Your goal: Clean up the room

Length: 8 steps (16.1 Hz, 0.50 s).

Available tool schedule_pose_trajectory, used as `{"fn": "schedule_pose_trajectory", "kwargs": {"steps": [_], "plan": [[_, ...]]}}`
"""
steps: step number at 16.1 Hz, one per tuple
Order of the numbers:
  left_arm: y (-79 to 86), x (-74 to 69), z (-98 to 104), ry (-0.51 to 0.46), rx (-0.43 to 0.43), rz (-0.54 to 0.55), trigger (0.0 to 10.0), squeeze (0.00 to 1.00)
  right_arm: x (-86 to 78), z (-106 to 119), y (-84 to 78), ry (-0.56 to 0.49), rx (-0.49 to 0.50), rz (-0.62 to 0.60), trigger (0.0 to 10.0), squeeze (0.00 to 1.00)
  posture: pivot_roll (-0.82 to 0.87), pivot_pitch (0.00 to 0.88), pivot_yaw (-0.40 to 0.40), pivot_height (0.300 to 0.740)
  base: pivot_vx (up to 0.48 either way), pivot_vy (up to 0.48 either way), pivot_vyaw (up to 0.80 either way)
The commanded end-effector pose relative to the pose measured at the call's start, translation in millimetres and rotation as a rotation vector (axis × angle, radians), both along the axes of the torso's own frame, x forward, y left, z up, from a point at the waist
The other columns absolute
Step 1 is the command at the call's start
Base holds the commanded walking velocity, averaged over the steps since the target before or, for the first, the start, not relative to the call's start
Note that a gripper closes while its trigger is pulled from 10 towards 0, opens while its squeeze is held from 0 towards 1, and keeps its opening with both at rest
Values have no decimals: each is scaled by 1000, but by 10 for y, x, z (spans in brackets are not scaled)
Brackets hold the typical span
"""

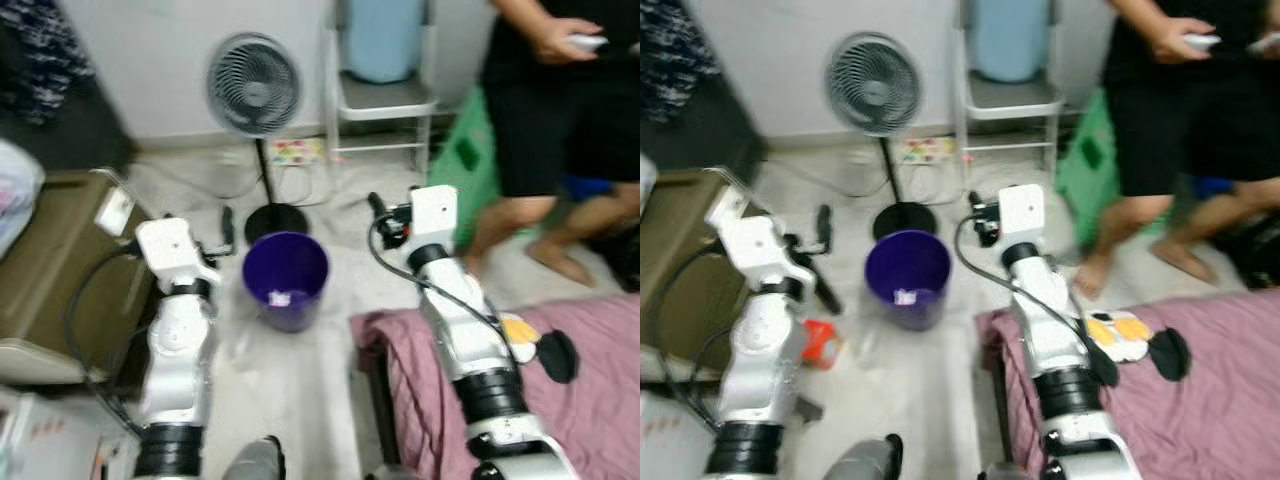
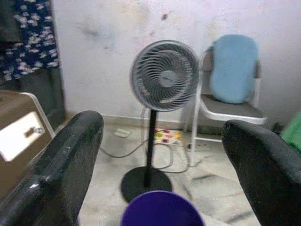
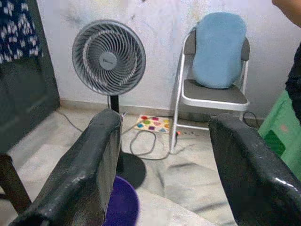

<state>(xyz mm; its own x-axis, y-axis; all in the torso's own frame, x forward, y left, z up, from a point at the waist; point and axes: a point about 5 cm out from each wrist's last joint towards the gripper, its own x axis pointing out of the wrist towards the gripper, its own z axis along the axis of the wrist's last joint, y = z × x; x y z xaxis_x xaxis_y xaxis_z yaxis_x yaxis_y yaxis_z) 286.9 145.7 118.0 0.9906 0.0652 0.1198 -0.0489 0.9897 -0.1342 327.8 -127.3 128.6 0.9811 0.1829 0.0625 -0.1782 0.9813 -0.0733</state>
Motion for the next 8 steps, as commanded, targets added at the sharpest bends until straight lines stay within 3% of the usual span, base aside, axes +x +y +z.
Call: {"fn": "schedule_pose_trajectory", "kwargs": {"steps": [1,5,8], "plan": [[69,3,11,-2,22,17,10000,0,9,32,59,-15,10,13,10000,0,-57,22,-2,740,0,0,800],[65,5,26,-14,52,21,10000,0,7,46,62,-24,6,16,10000,0,-57,19,-1,740,0,0,800],[50,14,32,-11,27,26,10000,0,1,54,80,-33,-1,28,10000,0,-57,18,-1,740,0,0,800]]}}
